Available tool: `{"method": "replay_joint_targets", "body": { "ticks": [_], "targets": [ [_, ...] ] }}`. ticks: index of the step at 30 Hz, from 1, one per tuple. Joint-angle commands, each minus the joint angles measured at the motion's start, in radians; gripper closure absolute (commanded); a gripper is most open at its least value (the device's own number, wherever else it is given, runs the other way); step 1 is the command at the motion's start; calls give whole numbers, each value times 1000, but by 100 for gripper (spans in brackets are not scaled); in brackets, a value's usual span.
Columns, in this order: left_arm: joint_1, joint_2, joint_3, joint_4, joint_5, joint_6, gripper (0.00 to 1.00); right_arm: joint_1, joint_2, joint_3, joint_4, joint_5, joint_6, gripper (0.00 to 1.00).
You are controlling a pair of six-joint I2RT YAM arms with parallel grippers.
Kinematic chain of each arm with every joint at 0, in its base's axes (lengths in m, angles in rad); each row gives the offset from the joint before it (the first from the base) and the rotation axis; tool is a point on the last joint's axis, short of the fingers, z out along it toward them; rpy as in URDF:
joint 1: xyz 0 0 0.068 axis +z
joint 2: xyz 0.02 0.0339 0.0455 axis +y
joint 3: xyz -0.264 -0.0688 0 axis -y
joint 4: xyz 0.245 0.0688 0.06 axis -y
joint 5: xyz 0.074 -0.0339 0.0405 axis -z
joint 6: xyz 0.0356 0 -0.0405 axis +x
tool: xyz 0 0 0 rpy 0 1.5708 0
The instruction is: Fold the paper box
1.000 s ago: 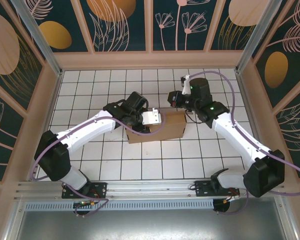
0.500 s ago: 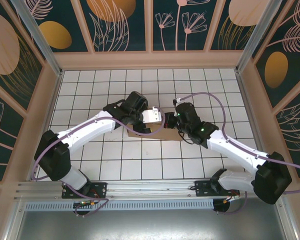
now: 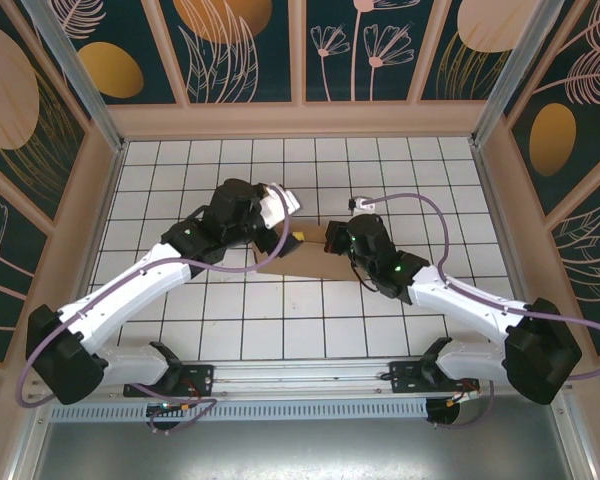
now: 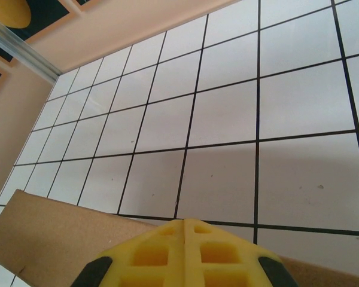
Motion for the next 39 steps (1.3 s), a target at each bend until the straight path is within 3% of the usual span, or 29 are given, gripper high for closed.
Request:
{"method": "replay_joint_targets", "body": {
  "ticks": [1, 3, 8, 10, 14, 15, 19, 24, 29, 33, 39],
  "targets": [
    [12, -40, -57, 85, -87, -345, 1, 31, 1, -68, -100, 53, -8, 100],
    [14, -76, -112, 151, -28, -453, 1, 45, -12, -75, -97, 65, -17, 100],
    [25, -159, -292, 360, -44, -771, 1, 48, -18, -88, -86, 58, -24, 100],
    [26, -140, -289, 345, -67, -826, 15, 48, -12, -86, -87, 59, -27, 100],
    [31, -81, -264, 302, -20, -848, 67, 48, 1, -81, -94, 48, -31, 100],
    [35, -64, -261, 299, 3, -861, 74, 48, 1, -83, -92, 46, -31, 100],
    [43, 8, -252, 297, 52, -898, 82, 46, 6, -91, -86, 35, -31, 100],
    [50, 56, -277, 302, 35, -935, 88, 45, 10, -100, -78, 12, -29, 100],
    [50, 59, -270, 255, 13, -954, 88, 23, -42, -11, -142, -44, -85, 99],
    [50, 31, -212, 222, -4, -931, 68, -43, -80, 102, -218, -157, -141, 86],
    [54, 51, -56, 178, -19, -852, 40, -124, -61, 227, -293, -255, -218, 75]
  ]
}}
